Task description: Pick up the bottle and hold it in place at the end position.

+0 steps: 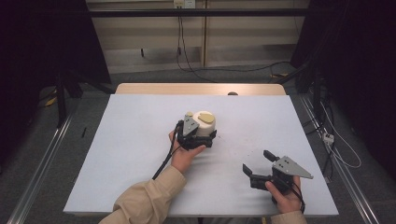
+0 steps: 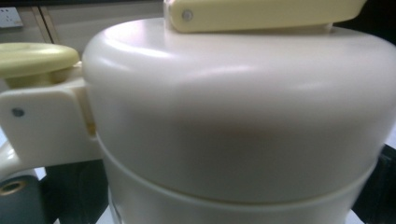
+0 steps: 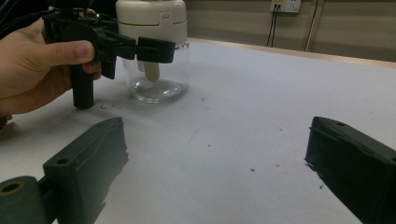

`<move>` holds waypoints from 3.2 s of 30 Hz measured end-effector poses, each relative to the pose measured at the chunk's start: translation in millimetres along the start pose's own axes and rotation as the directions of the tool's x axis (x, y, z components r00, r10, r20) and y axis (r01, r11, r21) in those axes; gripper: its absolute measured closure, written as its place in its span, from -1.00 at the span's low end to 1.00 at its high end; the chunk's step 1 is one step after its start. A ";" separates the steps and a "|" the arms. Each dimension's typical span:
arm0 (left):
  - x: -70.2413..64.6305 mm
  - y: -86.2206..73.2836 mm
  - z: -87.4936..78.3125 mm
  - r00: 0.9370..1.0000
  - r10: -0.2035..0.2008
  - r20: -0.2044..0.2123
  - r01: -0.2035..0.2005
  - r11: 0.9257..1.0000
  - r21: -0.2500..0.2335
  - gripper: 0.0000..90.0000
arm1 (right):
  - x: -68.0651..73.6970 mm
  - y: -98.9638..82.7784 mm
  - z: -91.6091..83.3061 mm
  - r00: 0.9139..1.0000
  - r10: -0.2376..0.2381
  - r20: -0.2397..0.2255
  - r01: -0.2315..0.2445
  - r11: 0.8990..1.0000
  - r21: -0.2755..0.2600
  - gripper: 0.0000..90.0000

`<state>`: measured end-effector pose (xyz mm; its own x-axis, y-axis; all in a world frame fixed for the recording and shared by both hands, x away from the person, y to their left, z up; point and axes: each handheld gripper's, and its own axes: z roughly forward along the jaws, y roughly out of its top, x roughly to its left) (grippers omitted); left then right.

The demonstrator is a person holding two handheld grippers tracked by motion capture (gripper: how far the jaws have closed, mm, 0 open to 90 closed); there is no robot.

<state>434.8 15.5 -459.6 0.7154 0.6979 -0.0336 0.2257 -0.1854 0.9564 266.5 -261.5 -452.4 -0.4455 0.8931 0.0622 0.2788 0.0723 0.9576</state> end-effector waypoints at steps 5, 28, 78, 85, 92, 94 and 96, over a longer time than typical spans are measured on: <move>0.0 -0.1 -1.0 1.000 -0.003 0.005 0.003 1.000 0.012 -0.89 | 1.3 0.3 -0.1 1.000 -0.003 0.000 0.003 1.000 0.002 -0.90; 4.0 -0.4 -6.4 0.999 0.008 0.042 -0.010 0.999 0.040 -0.90 | 14.3 24.4 26.2 1.000 0.009 -0.006 -0.009 0.999 0.052 -0.89; 1.7 -2.5 -12.1 0.998 0.020 0.053 -0.023 0.999 0.039 -0.89 | 32.0 88.1 99.4 0.985 0.058 -0.162 -0.031 0.986 0.164 0.87; 1.5 -2.6 -12.5 0.999 0.020 0.051 -0.022 0.999 0.040 -0.89 | 34.7 90.1 104.9 0.982 0.054 -0.179 -0.022 0.984 0.178 1.00; 1.7 -2.6 -12.7 0.998 0.023 0.053 -0.025 0.999 0.040 -0.89 | 37.2 90.5 107.9 0.981 0.049 -0.190 -0.013 0.982 0.190 1.00; 1.7 -2.6 -12.6 0.998 0.024 0.052 -0.026 0.999 0.040 -0.89 | 37.2 90.9 107.6 0.981 0.047 -0.188 -0.010 0.981 0.193 1.00; 1.5 -2.6 -12.5 0.998 0.023 0.050 -0.025 0.999 0.041 -0.89 | 37.1 91.4 107.7 0.981 0.045 -0.188 -0.008 0.981 0.194 1.00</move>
<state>427.0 25.7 -458.5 0.7525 0.6581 -0.0261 0.2345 -0.2307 0.9444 367.1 -174.0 -392.9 -0.5843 0.7961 0.1574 0.4425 0.1499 0.8841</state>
